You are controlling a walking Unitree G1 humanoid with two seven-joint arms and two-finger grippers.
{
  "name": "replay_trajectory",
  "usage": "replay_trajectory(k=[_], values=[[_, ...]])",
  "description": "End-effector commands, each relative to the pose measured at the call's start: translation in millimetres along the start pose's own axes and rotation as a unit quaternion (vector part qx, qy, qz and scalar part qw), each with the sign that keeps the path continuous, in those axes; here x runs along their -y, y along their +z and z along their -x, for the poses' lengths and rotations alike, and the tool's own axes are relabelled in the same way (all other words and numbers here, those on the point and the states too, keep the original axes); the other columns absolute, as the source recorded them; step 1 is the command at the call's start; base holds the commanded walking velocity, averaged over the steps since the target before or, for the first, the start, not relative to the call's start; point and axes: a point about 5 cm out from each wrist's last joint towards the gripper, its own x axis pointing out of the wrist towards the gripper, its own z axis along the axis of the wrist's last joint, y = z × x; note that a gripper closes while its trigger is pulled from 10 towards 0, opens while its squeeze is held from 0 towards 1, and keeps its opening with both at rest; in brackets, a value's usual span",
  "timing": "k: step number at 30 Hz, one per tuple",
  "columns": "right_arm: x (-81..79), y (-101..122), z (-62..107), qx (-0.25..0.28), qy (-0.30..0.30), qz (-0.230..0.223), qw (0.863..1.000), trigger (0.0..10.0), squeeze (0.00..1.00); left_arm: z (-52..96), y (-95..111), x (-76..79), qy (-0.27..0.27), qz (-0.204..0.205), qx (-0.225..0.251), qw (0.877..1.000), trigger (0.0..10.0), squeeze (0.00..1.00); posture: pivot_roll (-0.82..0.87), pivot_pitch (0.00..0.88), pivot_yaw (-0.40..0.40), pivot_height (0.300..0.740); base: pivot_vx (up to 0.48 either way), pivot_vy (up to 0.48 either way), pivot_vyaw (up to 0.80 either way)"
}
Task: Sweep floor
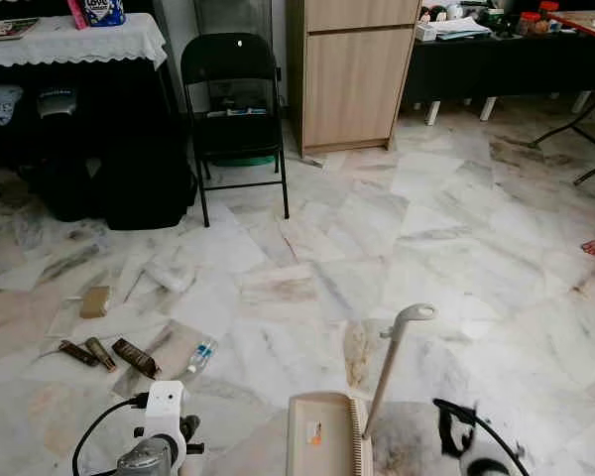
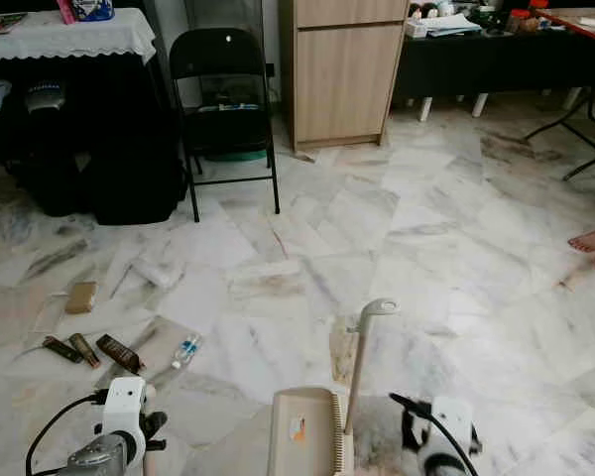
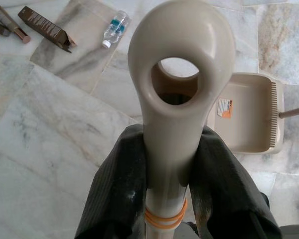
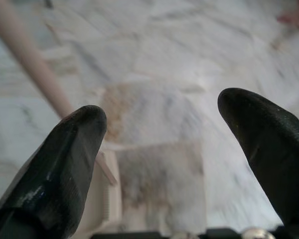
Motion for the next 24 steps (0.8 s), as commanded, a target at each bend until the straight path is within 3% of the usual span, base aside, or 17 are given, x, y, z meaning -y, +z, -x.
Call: replay_trajectory(k=[1, 9, 14, 24], values=[[-2.8, 3.0, 0.7, 0.015, 0.012, 0.013, 1.000, 10.0, 0.00, 1.1, -6.4, 2.0, -0.006, 0.003, -0.009, 1.000, 10.0, 0.00, -0.15, 0.000, -0.004, 0.740, 0.000, 0.000, 0.00], [-4.5, 37.6, -6.6, 0.103, 0.044, 0.058, 0.992, 10.0, 0.00, 0.2, -3.3, 2.3, -0.007, 0.002, -0.006, 1.000, 10.0, 0.00, -0.15, 0.000, 0.001, 0.740, 0.000, 0.000, 0.00], [7.6, 63.4, -13.2, 0.149, 0.027, 0.072, 0.986, 10.0, 0.00, 0.0, -2.7, 2.9, -0.006, 0.003, -0.006, 1.000, 10.0, 0.00, -0.15, 0.000, 0.003, 0.740, 0.000, 0.000, 0.00], [11.8, 89.7, -17.7, 0.190, 0.042, 0.092, 0.977, 10.0, 0.00, -0.1, -2.8, 3.1, -0.003, 0.004, -0.006, 1.000, 10.0, 0.00, -0.15, 0.000, 0.006, 0.740, 0.000, 0.000, 0.00]])
